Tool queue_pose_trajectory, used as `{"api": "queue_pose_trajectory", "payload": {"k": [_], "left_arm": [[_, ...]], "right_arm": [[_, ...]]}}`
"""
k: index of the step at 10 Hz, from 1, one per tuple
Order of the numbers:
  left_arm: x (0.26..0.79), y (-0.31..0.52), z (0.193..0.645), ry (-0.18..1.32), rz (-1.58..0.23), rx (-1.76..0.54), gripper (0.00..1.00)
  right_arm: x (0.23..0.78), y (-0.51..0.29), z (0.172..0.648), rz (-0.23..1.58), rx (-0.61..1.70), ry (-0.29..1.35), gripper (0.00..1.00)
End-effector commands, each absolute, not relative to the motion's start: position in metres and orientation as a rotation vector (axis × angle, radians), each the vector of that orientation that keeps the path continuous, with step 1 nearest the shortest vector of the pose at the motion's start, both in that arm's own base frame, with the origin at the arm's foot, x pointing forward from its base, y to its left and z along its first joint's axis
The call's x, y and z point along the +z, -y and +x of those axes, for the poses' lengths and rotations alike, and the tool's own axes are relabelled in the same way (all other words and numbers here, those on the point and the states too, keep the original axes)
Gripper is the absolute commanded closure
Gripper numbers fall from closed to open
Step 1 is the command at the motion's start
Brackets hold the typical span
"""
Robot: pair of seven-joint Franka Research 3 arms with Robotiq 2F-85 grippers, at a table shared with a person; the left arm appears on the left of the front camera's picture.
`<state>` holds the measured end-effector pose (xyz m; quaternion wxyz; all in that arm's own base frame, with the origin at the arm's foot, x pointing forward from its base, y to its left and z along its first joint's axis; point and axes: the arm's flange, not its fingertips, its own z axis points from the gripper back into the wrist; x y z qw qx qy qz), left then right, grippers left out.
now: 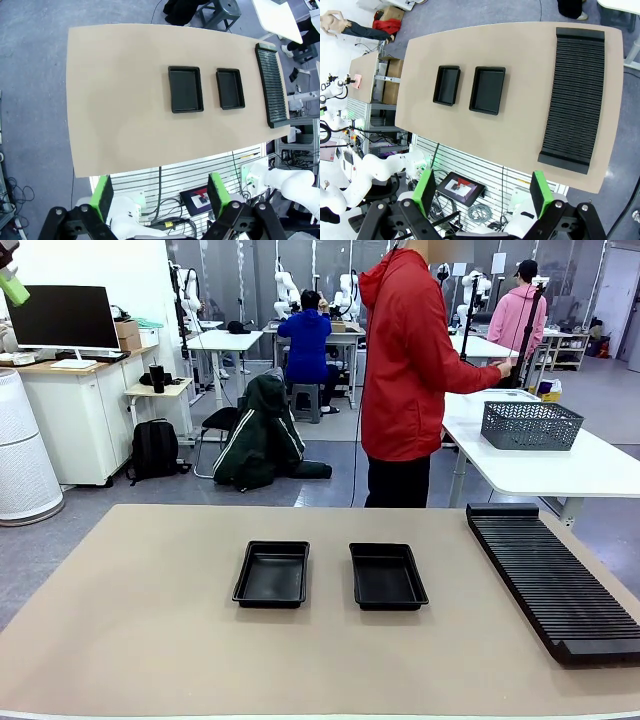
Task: Inspect and transfer BCBs to ESD trays.
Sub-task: Pick up the Blank PCB from the PCB Rack and place it in the left ESD tray.
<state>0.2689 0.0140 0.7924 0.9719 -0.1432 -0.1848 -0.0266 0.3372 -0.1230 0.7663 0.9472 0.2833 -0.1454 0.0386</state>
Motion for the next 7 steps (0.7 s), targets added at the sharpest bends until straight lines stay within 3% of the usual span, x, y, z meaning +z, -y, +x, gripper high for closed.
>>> {"api": "queue_pose_trajectory", "payload": {"k": [1, 7], "left_arm": [[0.7914, -0.0142, 0.2673, 0.377, -0.29, -0.052, 0.0], [0.7914, -0.0142, 0.2673, 0.377, -0.29, -0.052, 0.0]], "right_arm": [[0.7653, 0.1215, 0.3348, 0.581, 0.083, 0.298, 0.0], [0.7653, 0.1215, 0.3348, 0.581, 0.083, 0.298, 0.0]]}}
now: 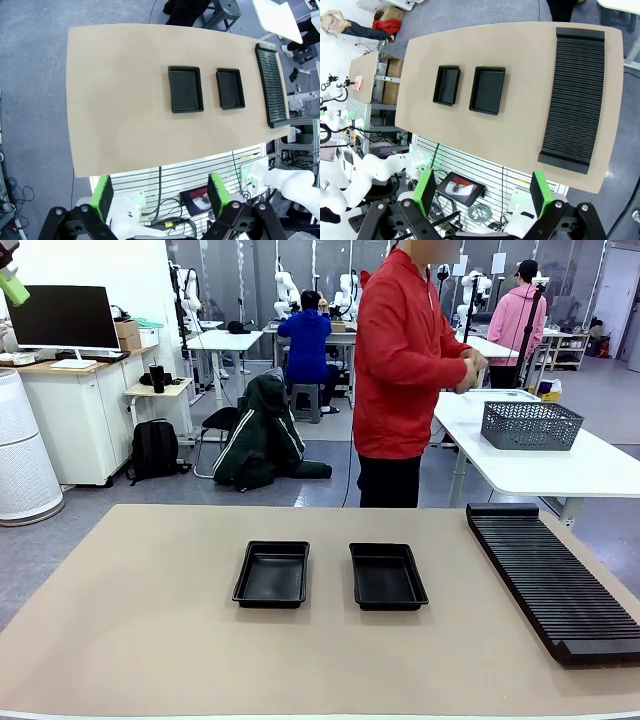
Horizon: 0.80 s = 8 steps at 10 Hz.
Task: Inspect and transfer BCBs to ESD trays.
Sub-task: Pick up the Blank PCB from the PCB Rack and place it in the left ESD tray.
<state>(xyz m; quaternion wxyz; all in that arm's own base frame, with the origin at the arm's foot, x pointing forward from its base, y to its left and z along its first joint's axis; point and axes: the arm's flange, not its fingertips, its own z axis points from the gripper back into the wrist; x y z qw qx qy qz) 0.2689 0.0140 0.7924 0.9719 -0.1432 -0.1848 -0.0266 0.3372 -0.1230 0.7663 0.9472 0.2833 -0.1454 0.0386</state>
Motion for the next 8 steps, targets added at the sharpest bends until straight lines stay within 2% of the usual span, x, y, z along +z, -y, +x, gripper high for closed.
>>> {"api": "queue_pose_trajectory", "payload": {"k": [1, 8], "left_arm": [[0.7914, -0.0142, 0.2673, 0.377, -0.29, -0.052, 0.0], [0.7914, -0.0142, 0.2673, 0.377, -0.29, -0.052, 0.0]], "right_arm": [[0.7653, 0.1215, 0.3348, 0.581, 0.083, 0.298, 0.0], [0.7653, 0.1215, 0.3348, 0.581, 0.083, 0.298, 0.0]]}}
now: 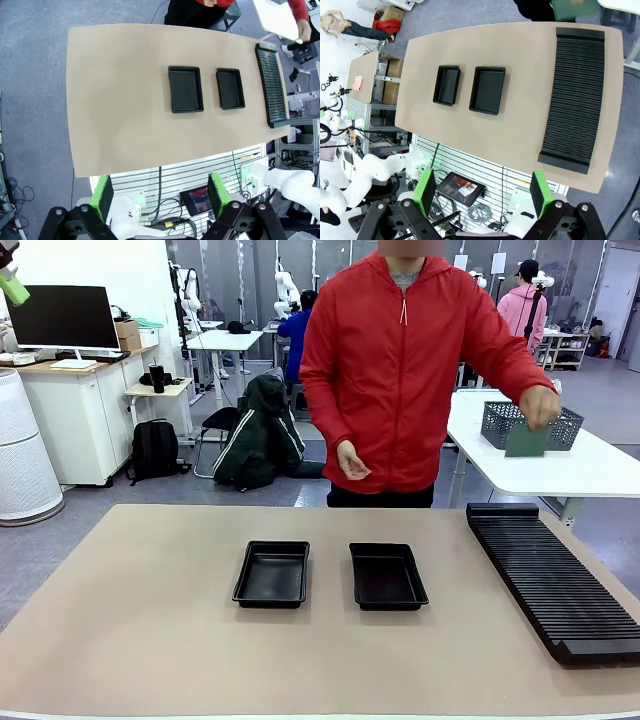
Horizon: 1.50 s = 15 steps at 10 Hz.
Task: Inspect and transfer BCBs to ESD trays.
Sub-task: Pick up the Blank PCB from the PCB Rack and place it in the left ESD tray.
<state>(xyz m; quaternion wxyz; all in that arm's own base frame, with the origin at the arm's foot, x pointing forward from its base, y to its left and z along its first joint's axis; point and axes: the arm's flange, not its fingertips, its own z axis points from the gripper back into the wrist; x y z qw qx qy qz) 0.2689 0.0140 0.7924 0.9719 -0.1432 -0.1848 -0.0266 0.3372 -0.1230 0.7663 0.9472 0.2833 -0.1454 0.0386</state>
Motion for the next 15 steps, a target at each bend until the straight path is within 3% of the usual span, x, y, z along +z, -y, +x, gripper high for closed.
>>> {"api": "queue_pose_trajectory", "payload": {"k": [1, 15], "left_arm": [[0.7914, -0.0142, 0.2673, 0.377, -0.29, -0.052, 0.0], [0.7914, -0.0142, 0.2673, 0.377, -0.29, -0.052, 0.0]], "right_arm": [[0.7653, 0.1215, 0.3348, 0.581, 0.083, 0.298, 0.0], [0.7653, 0.1215, 0.3348, 0.581, 0.083, 0.298, 0.0]]}}
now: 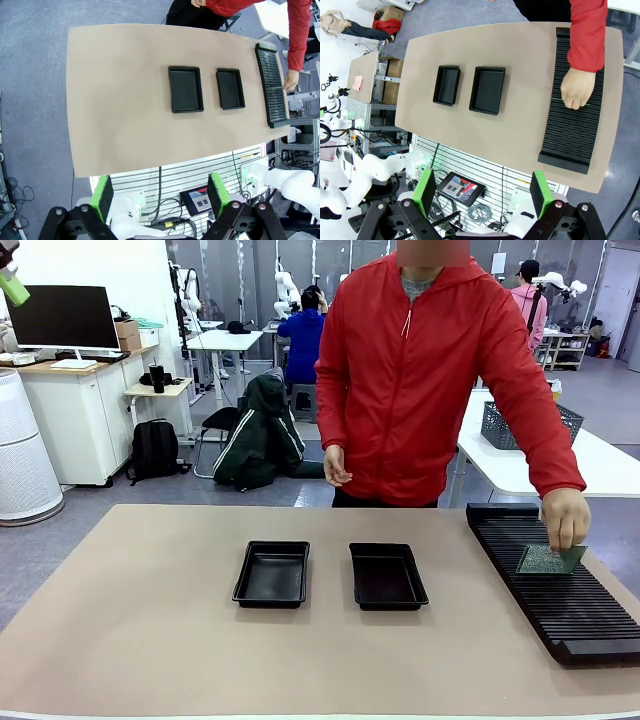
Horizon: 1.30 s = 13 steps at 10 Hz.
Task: Inspect and transfer BCBs to ESD trays.
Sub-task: Pick up the Blank PCB from the PCB Rack and place it in the left ESD tray.
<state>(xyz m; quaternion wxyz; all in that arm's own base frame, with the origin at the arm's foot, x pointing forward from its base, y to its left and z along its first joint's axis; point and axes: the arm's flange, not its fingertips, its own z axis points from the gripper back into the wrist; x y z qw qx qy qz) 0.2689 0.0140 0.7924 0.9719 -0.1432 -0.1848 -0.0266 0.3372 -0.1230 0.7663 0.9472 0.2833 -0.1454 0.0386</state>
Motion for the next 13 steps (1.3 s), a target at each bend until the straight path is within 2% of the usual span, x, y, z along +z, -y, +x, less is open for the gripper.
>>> {"api": "queue_pose_trajectory", "payload": {"k": [1, 13], "left_arm": [[0.7914, -0.0142, 0.2673, 0.377, -0.29, -0.052, 0.0], [0.7914, -0.0142, 0.2673, 0.377, -0.29, -0.052, 0.0]], "right_arm": [[0.7653, 0.1215, 0.3348, 0.581, 0.083, 0.298, 0.0], [0.7653, 0.1215, 0.3348, 0.581, 0.083, 0.298, 0.0]]}}
